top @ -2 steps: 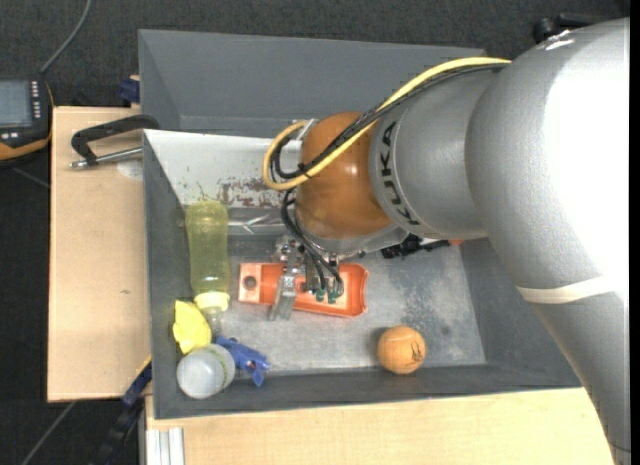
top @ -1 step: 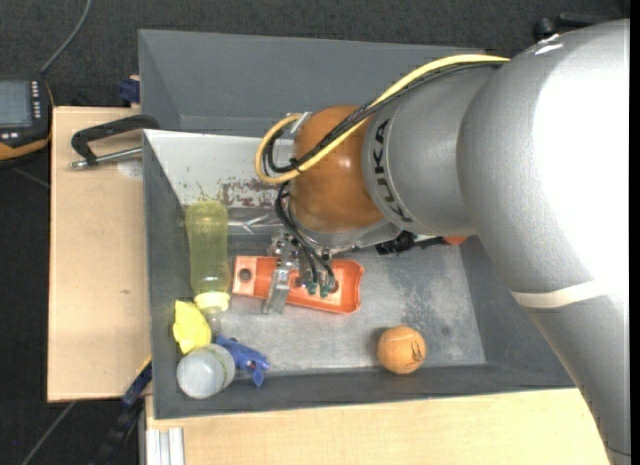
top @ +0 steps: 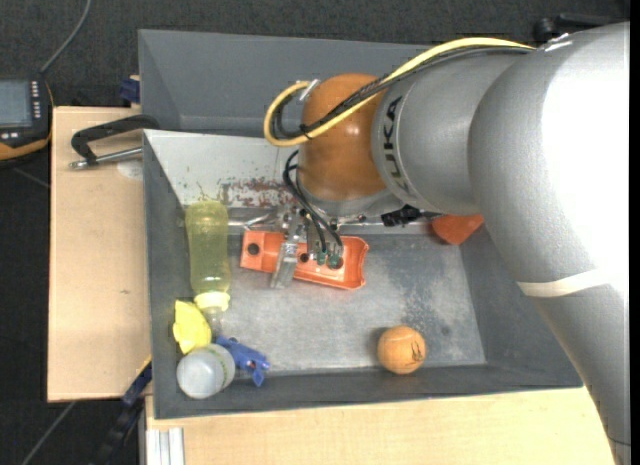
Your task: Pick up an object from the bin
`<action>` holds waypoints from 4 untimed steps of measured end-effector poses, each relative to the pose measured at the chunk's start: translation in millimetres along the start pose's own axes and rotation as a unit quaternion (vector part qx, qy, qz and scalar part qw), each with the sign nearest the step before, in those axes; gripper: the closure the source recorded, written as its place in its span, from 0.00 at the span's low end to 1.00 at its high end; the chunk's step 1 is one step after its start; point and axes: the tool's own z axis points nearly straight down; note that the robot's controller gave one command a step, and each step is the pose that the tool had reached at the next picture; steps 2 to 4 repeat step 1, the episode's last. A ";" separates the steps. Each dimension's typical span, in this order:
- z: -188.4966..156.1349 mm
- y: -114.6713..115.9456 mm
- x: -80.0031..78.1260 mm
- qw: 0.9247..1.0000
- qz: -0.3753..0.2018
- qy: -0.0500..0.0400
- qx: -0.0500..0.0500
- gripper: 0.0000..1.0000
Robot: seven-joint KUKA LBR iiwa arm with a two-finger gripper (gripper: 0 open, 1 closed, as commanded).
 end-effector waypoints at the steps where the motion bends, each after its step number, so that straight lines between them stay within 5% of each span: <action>1: 6.5 -13.7 7.2 1.000 0.028 0.000 0.000 1.00; 4: 6.5 -13.7 7.2 1.000 0.028 0.000 0.000 1.00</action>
Offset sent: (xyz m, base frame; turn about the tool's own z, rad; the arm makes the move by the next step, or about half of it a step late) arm 0.0000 0.0000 0.0000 0.0000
